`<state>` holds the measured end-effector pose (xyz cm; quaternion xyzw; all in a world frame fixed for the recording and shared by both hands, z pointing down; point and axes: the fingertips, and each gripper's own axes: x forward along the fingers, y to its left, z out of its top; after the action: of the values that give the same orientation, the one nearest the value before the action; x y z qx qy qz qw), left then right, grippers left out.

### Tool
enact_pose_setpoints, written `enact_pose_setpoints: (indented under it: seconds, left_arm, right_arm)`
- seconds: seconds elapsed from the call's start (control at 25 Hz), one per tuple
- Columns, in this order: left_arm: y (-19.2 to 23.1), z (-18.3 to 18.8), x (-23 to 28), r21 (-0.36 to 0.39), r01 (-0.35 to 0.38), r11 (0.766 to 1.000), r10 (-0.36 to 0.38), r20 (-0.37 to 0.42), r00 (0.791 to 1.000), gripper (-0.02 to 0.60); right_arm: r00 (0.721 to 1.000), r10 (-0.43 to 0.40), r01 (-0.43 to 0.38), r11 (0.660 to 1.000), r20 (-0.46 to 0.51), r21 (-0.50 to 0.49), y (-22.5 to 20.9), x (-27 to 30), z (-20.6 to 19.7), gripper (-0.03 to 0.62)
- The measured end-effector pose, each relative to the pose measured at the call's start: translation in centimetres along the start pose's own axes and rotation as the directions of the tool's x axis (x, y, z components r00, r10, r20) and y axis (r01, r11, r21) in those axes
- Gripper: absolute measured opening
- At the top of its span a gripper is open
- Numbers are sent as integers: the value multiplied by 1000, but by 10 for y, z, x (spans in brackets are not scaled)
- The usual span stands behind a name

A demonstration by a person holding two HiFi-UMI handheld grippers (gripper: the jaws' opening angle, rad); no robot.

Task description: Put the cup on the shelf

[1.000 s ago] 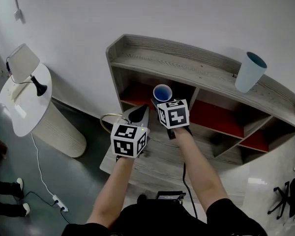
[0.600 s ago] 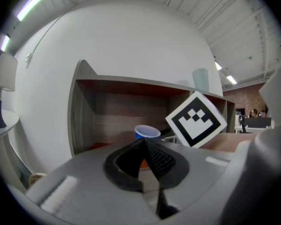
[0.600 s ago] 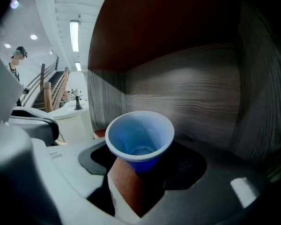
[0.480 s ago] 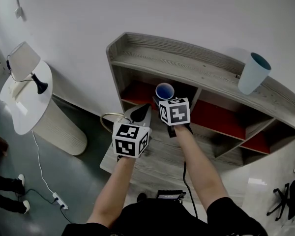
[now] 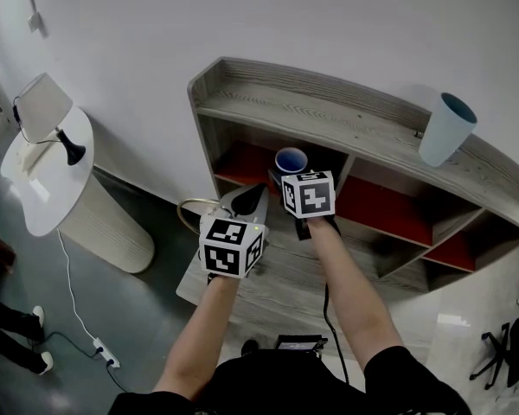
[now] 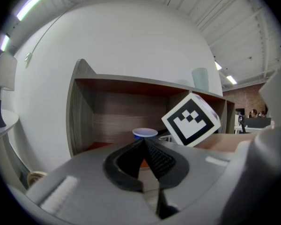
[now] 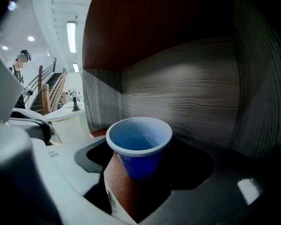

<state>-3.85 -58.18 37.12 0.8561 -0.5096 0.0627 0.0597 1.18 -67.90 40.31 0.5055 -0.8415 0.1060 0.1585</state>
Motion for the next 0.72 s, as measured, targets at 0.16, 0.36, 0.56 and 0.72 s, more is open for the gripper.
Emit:
enact_pose_setpoints:
  seconds: [0.16, 0.36, 0.56, 0.72]
  left_arm:
    - [0, 0, -1, -3, 0, 1000, 0, 1, 1000, 0]
    - [2, 1, -4, -9, -2, 1000, 2, 7, 1000, 0]
    - [2, 2, -8, -18, -2, 1000, 2, 20, 1000, 0]
    - [1, 3, -15, -19, 2, 1000, -2, 30, 1000, 0]
  right_arm:
    - [1000, -15, 15, 1000, 20, 2, 0, -4, 1, 384]
    - [995, -59, 59, 998, 79, 4, 4, -15, 9, 426]
    - [993, -48, 50, 999, 106, -14, 16, -29, 12, 426]
    - [991, -25, 26, 1000, 132, -5, 26, -43, 14, 426]
